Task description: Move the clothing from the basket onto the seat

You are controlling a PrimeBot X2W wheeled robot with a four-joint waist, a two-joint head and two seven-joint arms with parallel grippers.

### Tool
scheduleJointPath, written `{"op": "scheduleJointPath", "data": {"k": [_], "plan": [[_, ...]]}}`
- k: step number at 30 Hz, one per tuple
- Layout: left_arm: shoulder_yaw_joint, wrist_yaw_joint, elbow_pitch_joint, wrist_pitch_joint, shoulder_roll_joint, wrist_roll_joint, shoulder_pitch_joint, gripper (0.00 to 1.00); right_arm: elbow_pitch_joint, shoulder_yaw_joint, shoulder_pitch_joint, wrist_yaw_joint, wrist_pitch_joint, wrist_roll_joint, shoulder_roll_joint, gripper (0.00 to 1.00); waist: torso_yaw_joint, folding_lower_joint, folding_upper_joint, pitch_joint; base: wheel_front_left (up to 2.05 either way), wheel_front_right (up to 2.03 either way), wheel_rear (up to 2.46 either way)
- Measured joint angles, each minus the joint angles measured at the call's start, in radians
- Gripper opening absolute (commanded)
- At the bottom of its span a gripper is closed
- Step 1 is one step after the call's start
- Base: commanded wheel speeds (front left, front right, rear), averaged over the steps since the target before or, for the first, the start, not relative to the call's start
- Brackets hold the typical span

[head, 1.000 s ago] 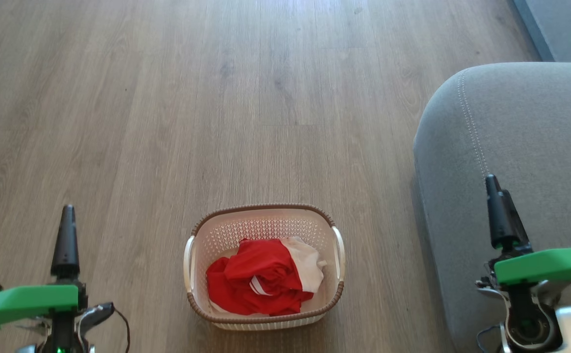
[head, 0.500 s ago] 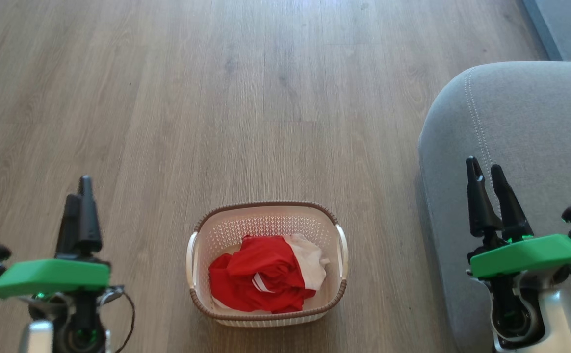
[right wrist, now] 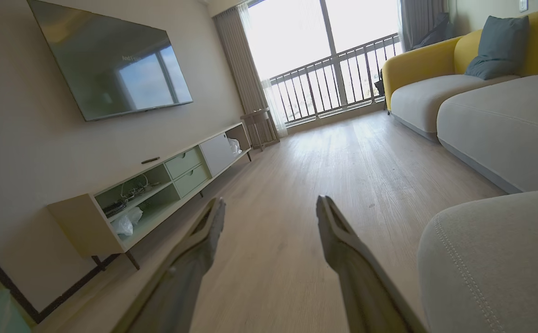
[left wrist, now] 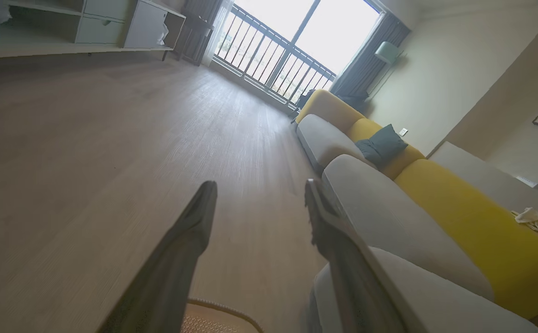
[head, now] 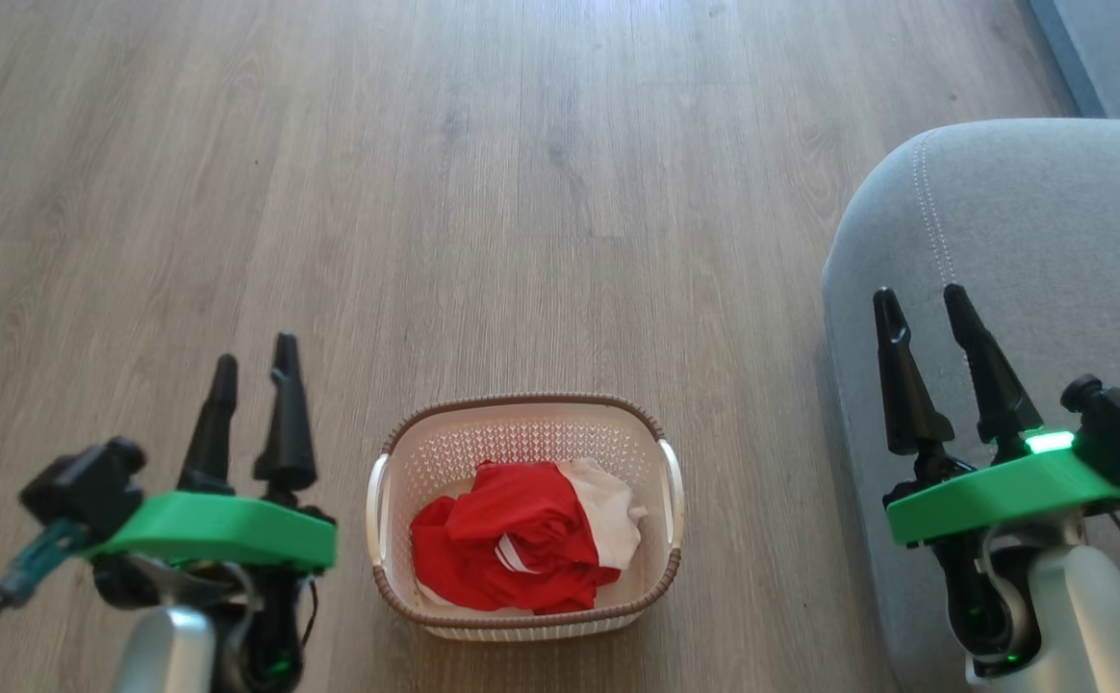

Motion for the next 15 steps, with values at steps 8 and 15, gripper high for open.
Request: {"op": "scheduleJointPath", "data": {"k": [8, 15], "plan": [[-0.095, 0.064, 0.009, -0.022, 0.006, 0.176, 0.004, 1.00, -0.012, 0.014, 0.001, 0.000, -0.021, -0.096, 0.000, 1.00, 0.002, 0.0000, 0.0000, -0.009, 0.00, 0.00, 0.00], [-0.136, 0.084, 0.039, -0.043, 0.018, 0.246, 0.007, 1.00, -0.012, 0.027, 0.002, 0.000, -0.043, -0.182, 0.004, 1.00, 0.002, -0.0001, 0.0000, -0.011, 0.00, 0.00, 0.00]]}}
